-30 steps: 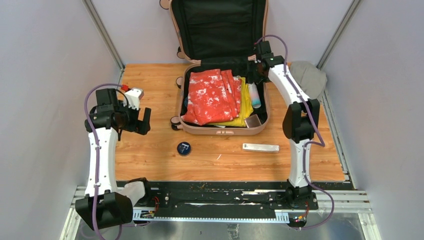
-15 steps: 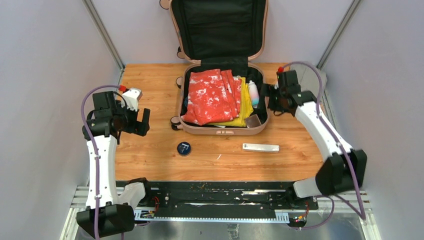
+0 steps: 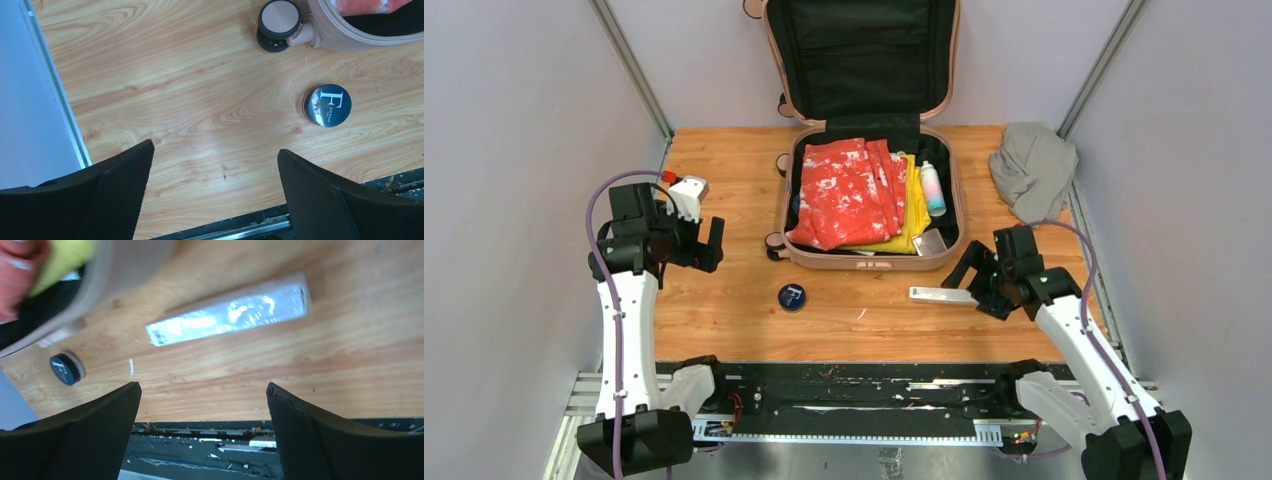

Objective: Pack the luggage
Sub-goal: Pick up the makeup from the center of the board.

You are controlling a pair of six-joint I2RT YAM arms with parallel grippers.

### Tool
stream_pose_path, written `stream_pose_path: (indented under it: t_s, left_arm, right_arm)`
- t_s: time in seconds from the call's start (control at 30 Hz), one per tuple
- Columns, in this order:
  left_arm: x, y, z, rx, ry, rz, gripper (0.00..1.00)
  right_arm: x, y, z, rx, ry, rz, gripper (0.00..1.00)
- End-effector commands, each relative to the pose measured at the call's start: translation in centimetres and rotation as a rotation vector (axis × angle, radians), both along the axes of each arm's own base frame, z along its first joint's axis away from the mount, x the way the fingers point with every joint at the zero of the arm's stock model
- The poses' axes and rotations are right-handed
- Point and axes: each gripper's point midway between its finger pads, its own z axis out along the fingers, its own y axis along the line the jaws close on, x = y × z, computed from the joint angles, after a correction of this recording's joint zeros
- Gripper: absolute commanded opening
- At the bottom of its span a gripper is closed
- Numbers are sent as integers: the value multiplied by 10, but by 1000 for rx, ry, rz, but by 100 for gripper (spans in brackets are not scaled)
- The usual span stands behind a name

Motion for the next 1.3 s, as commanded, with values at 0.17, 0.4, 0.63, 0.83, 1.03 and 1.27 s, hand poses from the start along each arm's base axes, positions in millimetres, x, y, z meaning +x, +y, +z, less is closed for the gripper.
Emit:
stream_pose_path:
  t_s: [0.17,0.4,0.63,0.83,1.03,1.27]
  left_arm:
    - [-6,2,9,33,-35,-11,100]
    - [-6,1,9,28,-35,-14,100]
    - [-5,3,8,38,-29,-13,100]
    - [-5,4,6,40,-23,-13,100]
    - [-6,4,-1,42,-3,-20,100]
    - [-4,2,-5,25,12,-27,100]
  right_arm:
    - [-30,1,-54,64,297,-225,90]
    - [-7,-3,-67,78,291,-394,86]
    - [17,-1,-86,49,337,-439,85]
    - [26,-4,-104,-2,380,-451,79]
    - [28,-6,-107,-21,371,-438,70]
    - [36,-14,-100,-54,308,-446,66]
